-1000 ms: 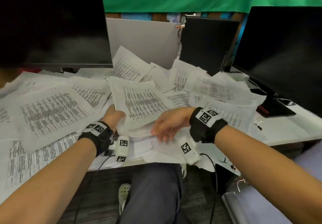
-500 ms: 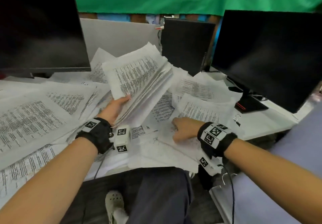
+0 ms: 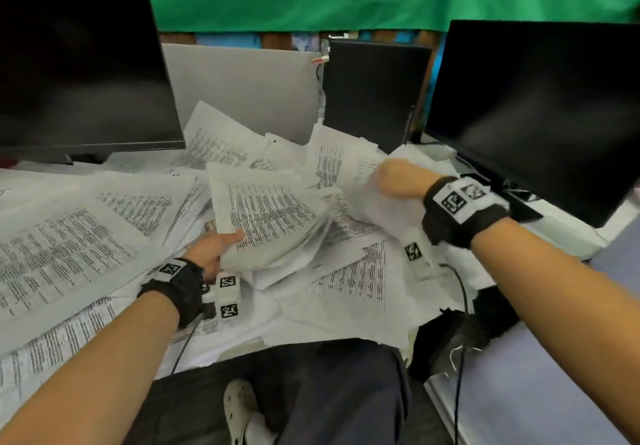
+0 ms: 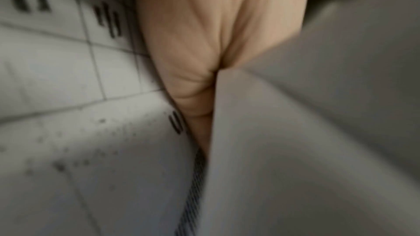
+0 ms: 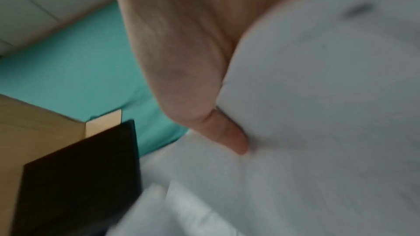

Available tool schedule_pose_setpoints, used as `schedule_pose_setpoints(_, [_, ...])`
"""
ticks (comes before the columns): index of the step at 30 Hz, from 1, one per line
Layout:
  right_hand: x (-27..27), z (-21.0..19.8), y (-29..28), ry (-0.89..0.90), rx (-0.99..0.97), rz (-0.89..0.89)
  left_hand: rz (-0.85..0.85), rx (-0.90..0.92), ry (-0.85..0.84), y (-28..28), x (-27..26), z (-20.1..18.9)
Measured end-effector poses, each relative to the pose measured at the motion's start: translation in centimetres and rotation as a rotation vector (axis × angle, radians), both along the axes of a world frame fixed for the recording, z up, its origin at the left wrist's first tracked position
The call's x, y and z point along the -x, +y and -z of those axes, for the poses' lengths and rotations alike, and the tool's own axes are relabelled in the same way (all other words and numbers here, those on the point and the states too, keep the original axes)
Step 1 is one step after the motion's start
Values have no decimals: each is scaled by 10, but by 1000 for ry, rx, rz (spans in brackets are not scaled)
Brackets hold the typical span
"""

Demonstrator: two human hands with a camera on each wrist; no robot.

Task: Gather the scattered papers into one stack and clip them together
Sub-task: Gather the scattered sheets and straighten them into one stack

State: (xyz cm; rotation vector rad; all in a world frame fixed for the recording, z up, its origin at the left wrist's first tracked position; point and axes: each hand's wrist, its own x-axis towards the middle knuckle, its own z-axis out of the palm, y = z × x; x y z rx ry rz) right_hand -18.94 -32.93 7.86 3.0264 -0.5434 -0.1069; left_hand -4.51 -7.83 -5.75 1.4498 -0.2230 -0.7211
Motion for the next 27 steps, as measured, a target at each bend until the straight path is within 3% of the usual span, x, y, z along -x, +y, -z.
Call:
schedule_pose_setpoints(4, [-14, -50, -2, -694, -171, 109, -7, 39, 39, 2, 4, 1])
schedule_pose_setpoints(6, [-26, -51, 20, -753, -265, -72, -17, 48, 28, 0, 9, -3])
schedule_pose_setpoints(8, [-38, -27, 50, -561, -366, -248, -63, 57, 40, -2, 8, -2])
schedule_pose_setpoints(14, [-68, 86, 92, 241, -445, -434, -171, 179, 255, 0, 0, 2])
schedule_pose_setpoints(16, [-72, 98, 87, 412, -526, -466, -142, 134, 208, -2, 1, 0])
schedule_pose_setpoints(18, [-74, 96, 63, 242, -901, -293, -132, 44, 105, -6, -3, 3])
schedule_pose_setpoints(19, [-79, 94, 42, -1, -1058, -114, -144, -10, 57, -8, -5, 3])
schedule_pose_setpoints(20, [-86, 91, 19, -305, -1126, 115, -164, -50, 12, -9, -11, 4])
schedule_pose_setpoints(21, [-91, 90, -9, -579, -1084, 340, -162, -75, -34, -10, -13, -1])
schedule_pose_setpoints(22, [-96, 88, -34, -737, -966, 515, -174, -73, -68, -11, -19, -5])
schedule_pose_setpoints(24, [-115, 90, -78, -741, -852, 630, -193, -24, -119, -15, -31, -17])
schedule_pose_setpoints(27, [-148, 79, -96, -379, -799, 483, -218, 39, -122, -19, -51, -30])
